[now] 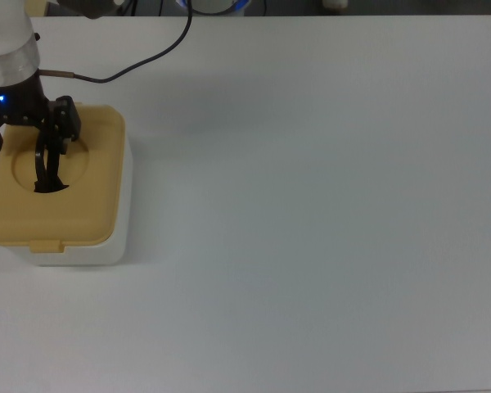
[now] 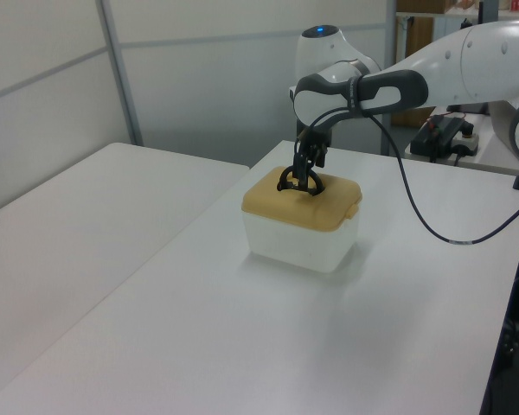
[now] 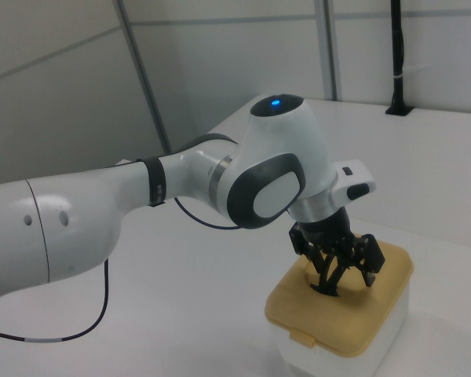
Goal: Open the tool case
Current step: 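Lower the gripper onto the black handle of the tan lid and grasp it, then lift the tan lid by its handle off the white case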
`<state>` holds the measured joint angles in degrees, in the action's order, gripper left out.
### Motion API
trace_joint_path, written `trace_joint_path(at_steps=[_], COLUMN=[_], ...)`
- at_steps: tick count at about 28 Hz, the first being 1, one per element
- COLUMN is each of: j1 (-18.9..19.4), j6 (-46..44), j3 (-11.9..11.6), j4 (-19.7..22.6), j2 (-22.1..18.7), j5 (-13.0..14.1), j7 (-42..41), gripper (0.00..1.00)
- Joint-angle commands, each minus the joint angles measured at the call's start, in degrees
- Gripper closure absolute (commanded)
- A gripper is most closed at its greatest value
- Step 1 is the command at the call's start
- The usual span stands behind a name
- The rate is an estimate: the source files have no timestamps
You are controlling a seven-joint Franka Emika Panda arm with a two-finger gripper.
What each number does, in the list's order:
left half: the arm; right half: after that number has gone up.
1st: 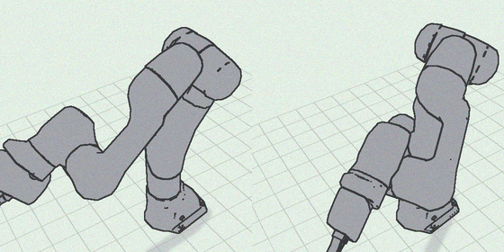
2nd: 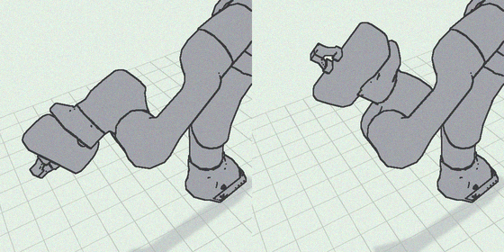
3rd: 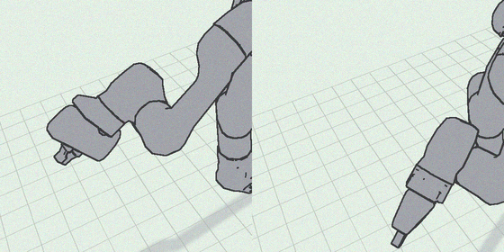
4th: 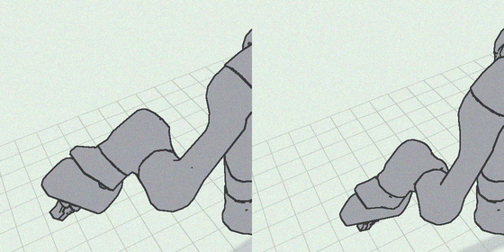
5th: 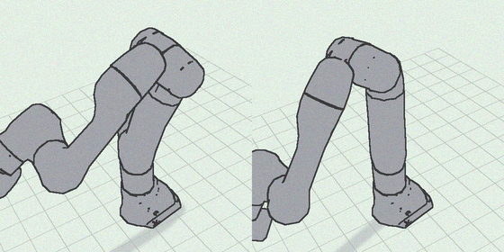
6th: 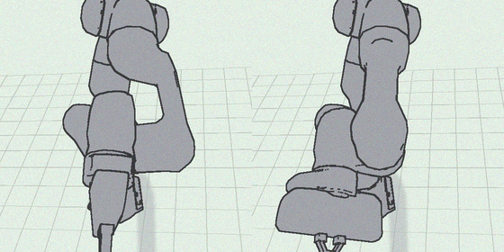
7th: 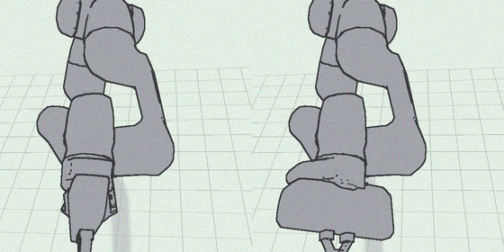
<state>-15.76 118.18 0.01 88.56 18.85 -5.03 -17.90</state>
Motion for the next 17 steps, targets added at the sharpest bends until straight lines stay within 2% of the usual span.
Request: trace_joint_path(at_steps=[1,3,4,5,8,9,12,13,14,16,17], j1=[0.0,0.0,0.0,0.2,0.2,0.2,0.3,0.4,0.3,0.3,0.4], j6=[0.1,0.0,0.0,-0.2,-0.4,-0.5,-1.4,-2.3,-2.7,-3.1,-3.2], j3=[0.3,0.4,0.5,0.6,0.6,0.6,0.6,0.6,0.6,0.6,0.6], j4=[-0.6,-0.6,-0.6,-0.6,-0.6,-0.6,-0.6,-0.6,-0.6,-0.6,-0.6], j2=[-0.5,-0.7,-0.7,-1.0,-1.5,-1.9,-2.2,-2.4,-2.5,-2.7,-2.7], j5=[1.0,1.2,1.3,2.0,4.2,5.5,6.1,6.2,6.2,6.2,6.2], j7=[-0.6,-0.6,-0.6,-0.5,0.8,1.6,2.1,2.8,3.3,4.7,5.5], gripper=[0.06,0.10,0.16,0.26,0.43,0.55,0.71,0.84,0.91,1.00,1.00])
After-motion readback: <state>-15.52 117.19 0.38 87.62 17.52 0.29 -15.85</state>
